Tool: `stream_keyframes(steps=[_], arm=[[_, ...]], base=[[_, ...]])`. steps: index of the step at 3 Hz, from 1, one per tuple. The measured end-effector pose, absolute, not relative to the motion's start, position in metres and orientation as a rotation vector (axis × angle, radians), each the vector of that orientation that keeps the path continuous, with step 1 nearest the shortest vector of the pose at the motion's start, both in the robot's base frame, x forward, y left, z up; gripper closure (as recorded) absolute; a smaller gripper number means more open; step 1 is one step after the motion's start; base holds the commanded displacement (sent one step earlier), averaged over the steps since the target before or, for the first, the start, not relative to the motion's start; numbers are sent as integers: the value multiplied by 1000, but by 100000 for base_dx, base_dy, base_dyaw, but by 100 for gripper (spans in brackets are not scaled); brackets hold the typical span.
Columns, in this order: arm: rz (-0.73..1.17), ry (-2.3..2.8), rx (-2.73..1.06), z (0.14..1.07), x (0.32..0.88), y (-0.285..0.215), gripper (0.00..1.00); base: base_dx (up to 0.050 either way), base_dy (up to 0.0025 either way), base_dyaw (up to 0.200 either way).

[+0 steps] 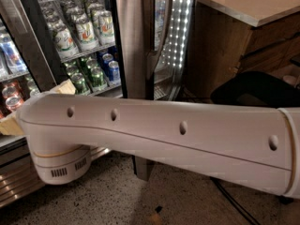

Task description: Open right fridge door

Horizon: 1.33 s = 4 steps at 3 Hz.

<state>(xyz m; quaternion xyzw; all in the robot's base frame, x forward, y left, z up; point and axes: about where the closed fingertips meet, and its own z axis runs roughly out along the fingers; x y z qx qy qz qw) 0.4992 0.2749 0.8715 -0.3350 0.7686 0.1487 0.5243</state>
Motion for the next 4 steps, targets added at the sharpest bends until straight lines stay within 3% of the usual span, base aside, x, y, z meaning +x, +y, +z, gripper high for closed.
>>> stream_keyframes(steps=[1, 2, 4], arm=[[337, 1881, -767, 863, 489, 267, 0], [337, 1882, -764, 863, 489, 267, 19], [336, 1882, -764, 863, 489, 267, 65]], base=[[0, 0, 0], [0, 0, 0], [0, 0, 0]])
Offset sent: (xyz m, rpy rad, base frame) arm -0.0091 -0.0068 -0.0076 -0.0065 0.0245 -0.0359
